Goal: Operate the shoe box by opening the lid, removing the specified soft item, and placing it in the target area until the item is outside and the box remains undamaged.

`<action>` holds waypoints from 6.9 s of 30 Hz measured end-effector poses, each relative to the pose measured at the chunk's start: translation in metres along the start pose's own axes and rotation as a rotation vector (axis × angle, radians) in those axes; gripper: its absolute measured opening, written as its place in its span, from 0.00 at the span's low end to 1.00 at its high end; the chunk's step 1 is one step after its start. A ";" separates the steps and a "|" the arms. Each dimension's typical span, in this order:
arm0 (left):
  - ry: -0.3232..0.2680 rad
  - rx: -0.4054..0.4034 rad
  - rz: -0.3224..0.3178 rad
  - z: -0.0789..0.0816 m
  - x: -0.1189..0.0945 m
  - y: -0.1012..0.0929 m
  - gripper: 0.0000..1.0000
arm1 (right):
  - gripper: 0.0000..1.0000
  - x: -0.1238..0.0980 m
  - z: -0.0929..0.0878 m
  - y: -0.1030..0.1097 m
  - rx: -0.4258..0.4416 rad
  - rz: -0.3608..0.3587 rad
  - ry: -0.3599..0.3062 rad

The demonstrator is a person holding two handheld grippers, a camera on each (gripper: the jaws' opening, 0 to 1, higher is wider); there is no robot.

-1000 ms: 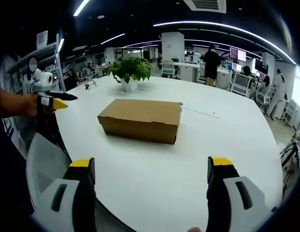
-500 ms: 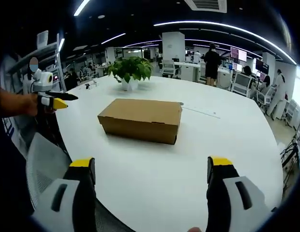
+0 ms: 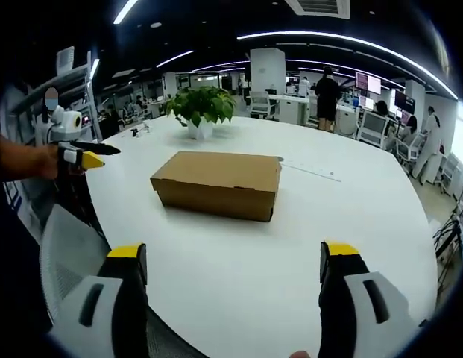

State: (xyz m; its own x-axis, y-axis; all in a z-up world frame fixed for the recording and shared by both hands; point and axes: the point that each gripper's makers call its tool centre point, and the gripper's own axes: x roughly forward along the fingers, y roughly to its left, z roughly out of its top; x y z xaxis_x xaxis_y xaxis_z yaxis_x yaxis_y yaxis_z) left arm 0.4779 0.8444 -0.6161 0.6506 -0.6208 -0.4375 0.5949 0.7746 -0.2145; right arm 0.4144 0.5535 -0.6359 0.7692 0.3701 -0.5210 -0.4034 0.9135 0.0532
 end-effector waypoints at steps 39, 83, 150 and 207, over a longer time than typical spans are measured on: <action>0.007 -0.001 0.000 -0.002 0.004 0.000 0.96 | 0.90 0.003 -0.001 0.000 0.000 0.010 0.011; 0.065 0.054 -0.012 -0.007 0.046 0.014 0.93 | 0.86 0.057 0.017 -0.012 -0.052 0.072 0.038; 0.196 0.089 -0.001 -0.039 0.139 0.050 0.74 | 0.71 0.198 0.016 -0.052 -0.123 0.167 0.138; 0.172 0.134 -0.075 -0.044 0.111 0.046 0.59 | 0.49 0.164 0.002 -0.018 -0.173 0.180 0.130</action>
State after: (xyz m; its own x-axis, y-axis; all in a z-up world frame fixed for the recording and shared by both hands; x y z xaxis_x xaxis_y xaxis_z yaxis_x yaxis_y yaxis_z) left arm 0.5568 0.8160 -0.7129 0.5192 -0.6371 -0.5697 0.7034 0.6972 -0.1386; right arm 0.5484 0.5983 -0.7207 0.6120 0.4885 -0.6220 -0.6147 0.7886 0.0145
